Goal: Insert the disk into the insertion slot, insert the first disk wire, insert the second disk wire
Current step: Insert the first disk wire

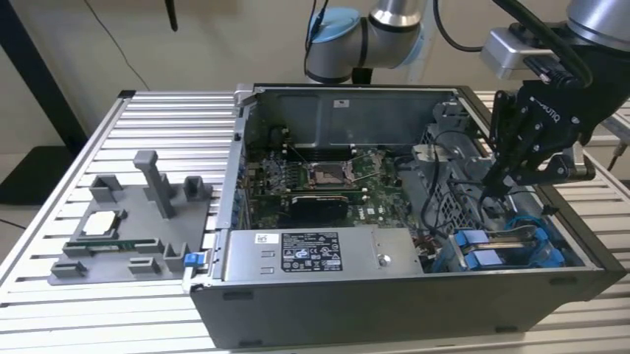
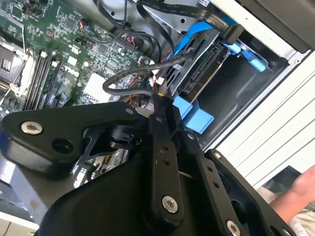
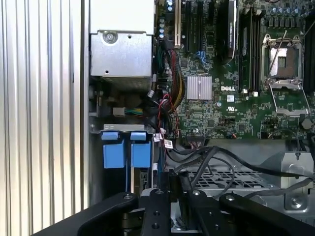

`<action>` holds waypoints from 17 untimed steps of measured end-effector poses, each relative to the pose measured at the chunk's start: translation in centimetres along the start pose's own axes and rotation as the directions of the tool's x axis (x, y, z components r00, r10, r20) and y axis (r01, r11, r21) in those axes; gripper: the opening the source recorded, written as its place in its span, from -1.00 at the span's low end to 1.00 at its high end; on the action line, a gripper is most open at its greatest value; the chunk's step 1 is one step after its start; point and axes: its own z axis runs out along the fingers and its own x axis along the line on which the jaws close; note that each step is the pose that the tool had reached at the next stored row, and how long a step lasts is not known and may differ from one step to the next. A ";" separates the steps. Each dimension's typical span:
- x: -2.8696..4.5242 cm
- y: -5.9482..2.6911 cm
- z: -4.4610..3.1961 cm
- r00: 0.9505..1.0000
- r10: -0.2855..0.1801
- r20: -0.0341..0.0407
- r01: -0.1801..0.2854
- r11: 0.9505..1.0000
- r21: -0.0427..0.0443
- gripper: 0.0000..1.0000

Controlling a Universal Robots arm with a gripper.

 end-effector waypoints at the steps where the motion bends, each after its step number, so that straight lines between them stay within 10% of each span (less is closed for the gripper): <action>1: 0.00 0.00 0.00 1.000 0.000 0.000 0.000 1.000 0.000 -1.00; 17: 0.31 -0.35 0.60 0.999 0.001 -0.035 -0.001 1.000 0.001 -1.00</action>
